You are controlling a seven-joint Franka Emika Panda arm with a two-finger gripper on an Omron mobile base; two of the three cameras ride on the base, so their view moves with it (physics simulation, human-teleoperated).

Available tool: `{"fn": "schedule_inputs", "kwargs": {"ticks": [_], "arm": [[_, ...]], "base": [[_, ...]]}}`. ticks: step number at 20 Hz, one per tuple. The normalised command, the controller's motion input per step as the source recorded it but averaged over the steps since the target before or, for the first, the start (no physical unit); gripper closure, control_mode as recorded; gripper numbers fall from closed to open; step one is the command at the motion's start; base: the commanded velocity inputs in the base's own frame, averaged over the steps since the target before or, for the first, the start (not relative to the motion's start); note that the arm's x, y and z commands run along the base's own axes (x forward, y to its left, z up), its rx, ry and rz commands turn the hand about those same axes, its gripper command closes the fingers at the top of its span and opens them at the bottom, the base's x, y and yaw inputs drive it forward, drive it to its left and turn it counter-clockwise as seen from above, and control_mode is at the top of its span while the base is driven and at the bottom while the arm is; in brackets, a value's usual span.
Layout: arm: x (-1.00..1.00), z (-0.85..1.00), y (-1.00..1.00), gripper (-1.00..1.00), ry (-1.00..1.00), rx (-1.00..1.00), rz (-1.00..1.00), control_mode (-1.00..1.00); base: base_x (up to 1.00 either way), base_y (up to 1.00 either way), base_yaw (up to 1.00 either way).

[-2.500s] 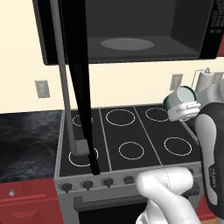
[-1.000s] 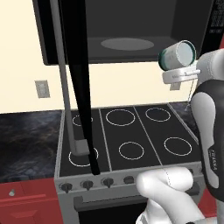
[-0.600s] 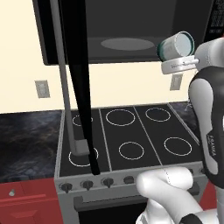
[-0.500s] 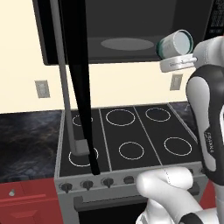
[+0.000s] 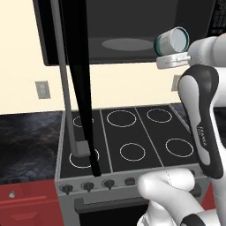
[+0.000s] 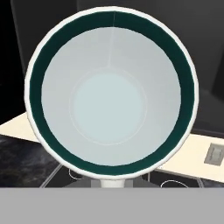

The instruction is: Pick the mug from the counter and place it inside the microwave. Then close the microwave.

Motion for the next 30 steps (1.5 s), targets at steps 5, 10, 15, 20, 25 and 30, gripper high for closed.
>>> {"fn": "schedule_inputs", "kwargs": {"ticks": [5, 10, 15, 20, 25, 30], "arm": [[0.01, 0.12, 0.00, 1.00, 0.02, 0.00, 0.00, -1.00], [0.27, 0.01, -0.01, 1.00, 0.05, 0.00, 0.00, -1.00], [0.48, 0.00, -0.01, 1.00, 0.06, 0.00, 0.00, -1.00], [0.47, 0.00, 0.00, 1.00, 0.00, 0.00, 0.00, -1.00], [0.50, 0.00, 0.00, 1.00, 0.00, -0.01, 0.00, -1.00], [0.46, 0.00, 0.00, 1.00, 0.03, -0.05, 0.00, -1.00]], "base": [[0.00, 0.00, 0.00], [0.00, 0.00, 0.00], [0.00, 0.00, 0.00], [0.00, 0.00, 0.00], [0.00, 0.00, 0.00], [0.00, 0.00, 0.00]]}}
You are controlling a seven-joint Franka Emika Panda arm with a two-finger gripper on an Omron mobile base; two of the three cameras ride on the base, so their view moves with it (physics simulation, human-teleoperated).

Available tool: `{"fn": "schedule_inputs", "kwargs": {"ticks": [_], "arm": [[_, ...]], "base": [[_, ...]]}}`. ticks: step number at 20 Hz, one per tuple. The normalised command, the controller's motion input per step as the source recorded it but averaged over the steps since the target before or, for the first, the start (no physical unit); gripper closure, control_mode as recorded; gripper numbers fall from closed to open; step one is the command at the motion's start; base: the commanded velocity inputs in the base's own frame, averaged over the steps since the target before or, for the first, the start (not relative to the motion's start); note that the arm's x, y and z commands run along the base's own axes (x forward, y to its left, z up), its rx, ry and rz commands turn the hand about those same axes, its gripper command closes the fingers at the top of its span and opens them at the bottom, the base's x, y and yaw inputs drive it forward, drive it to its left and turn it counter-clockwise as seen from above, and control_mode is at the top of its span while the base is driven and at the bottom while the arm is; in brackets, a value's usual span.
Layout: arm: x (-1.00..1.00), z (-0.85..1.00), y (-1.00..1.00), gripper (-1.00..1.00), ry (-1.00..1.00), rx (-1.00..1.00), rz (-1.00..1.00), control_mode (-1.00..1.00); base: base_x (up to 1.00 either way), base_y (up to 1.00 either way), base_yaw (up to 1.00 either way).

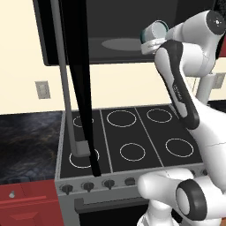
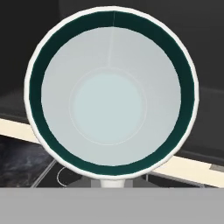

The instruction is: Pick the mug from the counter and place it inside the microwave. Then close the microwave.

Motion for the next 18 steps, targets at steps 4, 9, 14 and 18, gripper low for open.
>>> {"fn": "schedule_inputs", "kwargs": {"ticks": [4, 9, 14, 18], "arm": [[0.48, 0.00, 0.00, 1.00, 0.10, -0.07, -0.01, -1.00], [0.46, 0.00, 0.00, 1.00, 0.12, -0.08, -0.03, -1.00], [0.46, 0.00, 0.00, 1.00, 0.09, -0.06, -0.01, -1.00], [0.41, -0.01, 0.00, 1.00, 0.00, -0.04, 0.00, -1.00]], "base": [[0.00, 0.00, 0.00], [0.00, 0.00, 0.00], [0.00, 0.00, 0.00], [0.00, 0.00, 0.00]]}}
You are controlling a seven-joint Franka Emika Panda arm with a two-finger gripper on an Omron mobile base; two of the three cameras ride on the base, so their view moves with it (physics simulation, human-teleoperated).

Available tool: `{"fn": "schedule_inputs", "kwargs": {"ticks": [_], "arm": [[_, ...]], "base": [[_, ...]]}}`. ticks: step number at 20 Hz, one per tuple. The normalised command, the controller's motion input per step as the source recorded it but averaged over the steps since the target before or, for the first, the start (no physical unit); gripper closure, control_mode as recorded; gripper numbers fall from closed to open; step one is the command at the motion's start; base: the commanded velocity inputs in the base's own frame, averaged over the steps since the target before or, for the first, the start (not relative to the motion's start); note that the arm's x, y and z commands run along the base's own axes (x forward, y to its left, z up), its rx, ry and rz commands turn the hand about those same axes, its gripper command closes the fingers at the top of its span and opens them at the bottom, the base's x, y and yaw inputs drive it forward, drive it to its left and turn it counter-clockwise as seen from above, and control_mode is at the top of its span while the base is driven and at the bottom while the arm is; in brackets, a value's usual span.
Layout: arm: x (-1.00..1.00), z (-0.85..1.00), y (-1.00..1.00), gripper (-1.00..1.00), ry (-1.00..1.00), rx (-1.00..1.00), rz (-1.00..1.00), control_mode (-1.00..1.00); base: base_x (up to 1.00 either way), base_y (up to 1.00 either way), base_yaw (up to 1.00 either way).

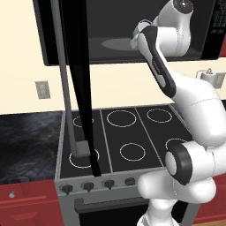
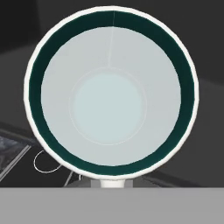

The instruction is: Pick the mug from the counter and place it inside the microwave. Then close the microwave.

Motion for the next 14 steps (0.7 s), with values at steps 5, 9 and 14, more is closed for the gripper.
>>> {"fn": "schedule_inputs", "kwargs": {"ticks": [5, 9, 14], "arm": [[0.04, -0.28, 0.00, 1.00, -0.01, 0.00, 0.00, -1.00], [0.14, -0.34, 0.00, 1.00, -0.03, 0.00, 0.00, -1.00], [0.37, -0.03, 0.00, 1.00, 0.00, 0.00, 0.00, -1.00]], "base": [[0.00, 0.00, 0.00], [0.00, 0.00, 0.00], [0.00, 0.00, 0.00]]}}
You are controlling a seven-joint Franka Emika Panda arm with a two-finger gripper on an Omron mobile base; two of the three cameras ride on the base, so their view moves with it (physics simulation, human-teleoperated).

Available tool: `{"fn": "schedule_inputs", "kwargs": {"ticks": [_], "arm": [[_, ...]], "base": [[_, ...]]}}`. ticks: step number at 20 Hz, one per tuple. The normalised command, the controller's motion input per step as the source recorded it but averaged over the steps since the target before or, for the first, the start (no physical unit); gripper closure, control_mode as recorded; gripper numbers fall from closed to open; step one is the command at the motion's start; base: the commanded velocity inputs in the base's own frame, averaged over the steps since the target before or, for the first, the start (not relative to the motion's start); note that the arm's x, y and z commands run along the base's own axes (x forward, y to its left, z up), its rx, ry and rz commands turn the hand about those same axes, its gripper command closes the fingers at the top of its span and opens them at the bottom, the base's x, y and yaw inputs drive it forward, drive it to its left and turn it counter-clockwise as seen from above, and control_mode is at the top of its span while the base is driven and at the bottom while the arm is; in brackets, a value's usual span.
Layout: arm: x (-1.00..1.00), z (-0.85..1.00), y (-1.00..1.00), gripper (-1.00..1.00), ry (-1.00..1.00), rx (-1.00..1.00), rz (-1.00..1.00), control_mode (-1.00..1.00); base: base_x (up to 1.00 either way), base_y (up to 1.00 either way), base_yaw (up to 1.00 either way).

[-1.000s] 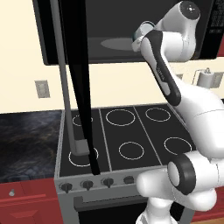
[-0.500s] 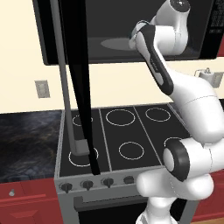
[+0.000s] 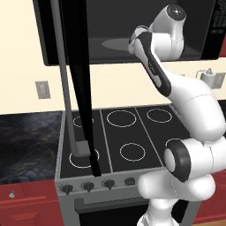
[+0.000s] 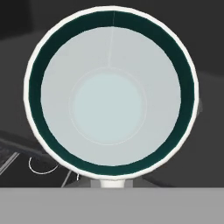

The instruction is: Pick the mug from the counter and place it inside the microwave. Then close the microwave.

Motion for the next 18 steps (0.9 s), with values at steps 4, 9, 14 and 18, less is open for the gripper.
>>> {"fn": "schedule_inputs", "kwargs": {"ticks": [4, 9, 14, 18], "arm": [[0.48, 0.00, 0.00, 1.00, 0.02, 0.00, 0.00, -1.00], [0.30, 0.01, 0.00, 1.00, 0.08, 0.00, 0.00, -1.00], [0.31, 0.05, 0.00, 1.00, 0.10, -0.02, 0.00, -1.00], [0.29, 0.03, 0.00, 1.00, 0.07, -0.02, 0.00, -1.00]], "base": [[0.00, 0.00, 0.00], [0.00, 0.00, 0.00], [0.00, 0.00, 0.00], [0.00, 0.00, 0.00]]}}
